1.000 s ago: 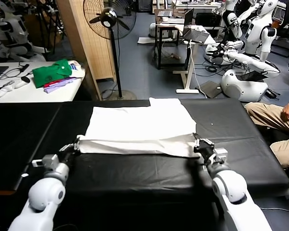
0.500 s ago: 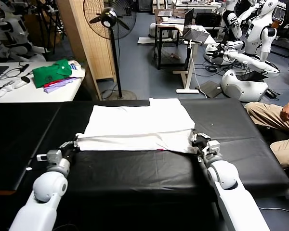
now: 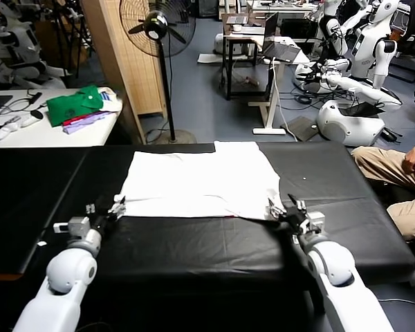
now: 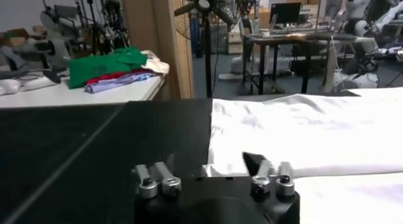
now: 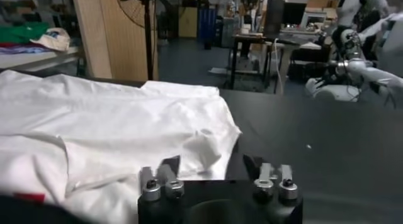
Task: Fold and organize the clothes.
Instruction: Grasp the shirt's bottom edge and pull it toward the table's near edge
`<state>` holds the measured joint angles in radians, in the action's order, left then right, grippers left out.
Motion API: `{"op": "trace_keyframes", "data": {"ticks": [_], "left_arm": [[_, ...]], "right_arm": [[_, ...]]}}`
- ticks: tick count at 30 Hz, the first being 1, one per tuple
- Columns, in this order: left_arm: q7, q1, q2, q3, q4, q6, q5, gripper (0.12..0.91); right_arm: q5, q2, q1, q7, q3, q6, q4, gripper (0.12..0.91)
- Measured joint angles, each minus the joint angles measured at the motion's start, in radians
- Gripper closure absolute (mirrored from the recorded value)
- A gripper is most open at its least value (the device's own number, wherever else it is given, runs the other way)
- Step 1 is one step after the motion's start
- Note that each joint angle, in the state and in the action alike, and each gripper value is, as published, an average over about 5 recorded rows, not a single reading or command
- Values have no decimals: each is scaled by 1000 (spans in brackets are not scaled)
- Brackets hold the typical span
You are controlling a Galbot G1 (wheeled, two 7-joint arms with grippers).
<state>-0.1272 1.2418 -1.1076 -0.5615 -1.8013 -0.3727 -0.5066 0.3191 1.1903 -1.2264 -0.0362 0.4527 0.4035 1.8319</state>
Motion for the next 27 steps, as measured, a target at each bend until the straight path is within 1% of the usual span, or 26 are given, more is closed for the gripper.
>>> {"op": "trace_keyframes", "data": {"ticks": [2, 7, 11, 13, 14, 15, 17, 18, 19, 20, 21, 24, 25, 27], "left_arm": [[1, 18, 0, -8, -8, -12, -39, 232], [6, 52, 6, -28, -14, -34, -132, 232], [18, 66, 9, -36, -15, -42, -171, 244], [26, 70, 10, -37, -16, -44, -179, 299], [29, 70, 10, -37, -17, -45, -183, 342], [32, 71, 10, -37, -17, -46, -186, 402], [36, 71, 12, -37, -18, -48, -191, 503], [37, 71, 13, -37, -18, -48, -191, 570], [37, 71, 14, -37, -17, -48, -190, 620], [37, 70, 16, -36, -16, -47, -188, 671], [36, 69, 17, -36, -14, -45, -184, 738], [31, 64, 23, -33, -8, -42, -169, 868], [30, 63, 24, -32, -7, -41, -164, 891], [27, 62, 28, -30, -6, -39, -157, 903]], "right_arm": [[-1, 4, -11, 0, -3, 1, 9, 245], [-3, 12, -23, 5, -13, 10, 28, 353], [-2, 16, -30, 10, -18, 17, 29, 447], [-2, 18, -32, 12, -20, 19, 25, 535], [-1, 18, -32, 13, -20, 20, 23, 582], [-1, 19, -33, 15, -20, 20, 22, 646], [0, 18, -34, 17, -20, 22, 24, 747], [1, 17, -35, 17, -19, 23, 26, 806], [2, 16, -35, 18, -19, 25, 29, 848], [3, 14, -36, 19, -19, 27, 32, 873], [5, 13, -36, 20, -18, 29, 35, 897], [10, 10, -38, 24, -17, 38, 45, 904], [12, 9, -39, 26, -17, 42, 49, 904], [15, 8, -43, 31, -16, 52, 57, 904]]}}
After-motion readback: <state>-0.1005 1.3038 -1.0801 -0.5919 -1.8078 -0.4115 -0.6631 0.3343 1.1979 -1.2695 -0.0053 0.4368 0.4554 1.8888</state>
